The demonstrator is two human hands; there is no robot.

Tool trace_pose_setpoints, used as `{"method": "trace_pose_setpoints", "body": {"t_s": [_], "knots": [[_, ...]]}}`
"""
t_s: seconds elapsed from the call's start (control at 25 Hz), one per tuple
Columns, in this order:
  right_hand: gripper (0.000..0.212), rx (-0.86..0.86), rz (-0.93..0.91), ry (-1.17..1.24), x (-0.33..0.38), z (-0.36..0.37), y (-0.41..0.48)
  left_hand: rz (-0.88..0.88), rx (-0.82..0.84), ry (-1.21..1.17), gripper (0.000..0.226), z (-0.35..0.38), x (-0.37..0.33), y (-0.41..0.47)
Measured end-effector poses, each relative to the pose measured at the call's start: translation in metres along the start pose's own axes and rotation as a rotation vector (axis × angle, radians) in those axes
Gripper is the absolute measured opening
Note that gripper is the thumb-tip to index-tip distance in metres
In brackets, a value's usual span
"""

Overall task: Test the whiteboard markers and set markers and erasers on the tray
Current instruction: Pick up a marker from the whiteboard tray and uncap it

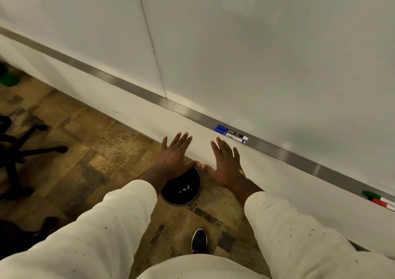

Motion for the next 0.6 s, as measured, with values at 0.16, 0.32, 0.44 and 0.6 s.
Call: {"method": "trace_pose_setpoints", "body": {"t_s": [0.16, 0.32, 0.44, 0.6], "knots": [[0.087, -0.072, 0.08, -0.011, -0.041, -0.032, -0.027, 0.115, -0.008, 0.076, 0.095, -0.019, -0.052, 0.017], [0.084, -0.133, 0.139, 0.001, -0.091, -0.07, -0.068, 0.204, -0.052, 0.087, 0.1, -0.037, -0.114, 0.032], [0.082, -0.174, 0.193, 0.002, -0.137, -0.1, -0.108, 0.279, -0.124, 0.093, 0.099, -0.051, -0.175, 0.037], [0.082, -0.186, 0.236, 0.002, -0.195, -0.126, -0.163, 0.346, -0.149, 0.098, 0.098, -0.059, -0.262, 0.035]]}}
Point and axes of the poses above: each hand's wrist, its own y-axis towards the middle knuckle, its own z-axis out of the palm, x = y × z, the point moved 8 cm from there along y, towards the middle knuckle, and after that the axes turned 14 degrees about y, right-handed, at the moved point
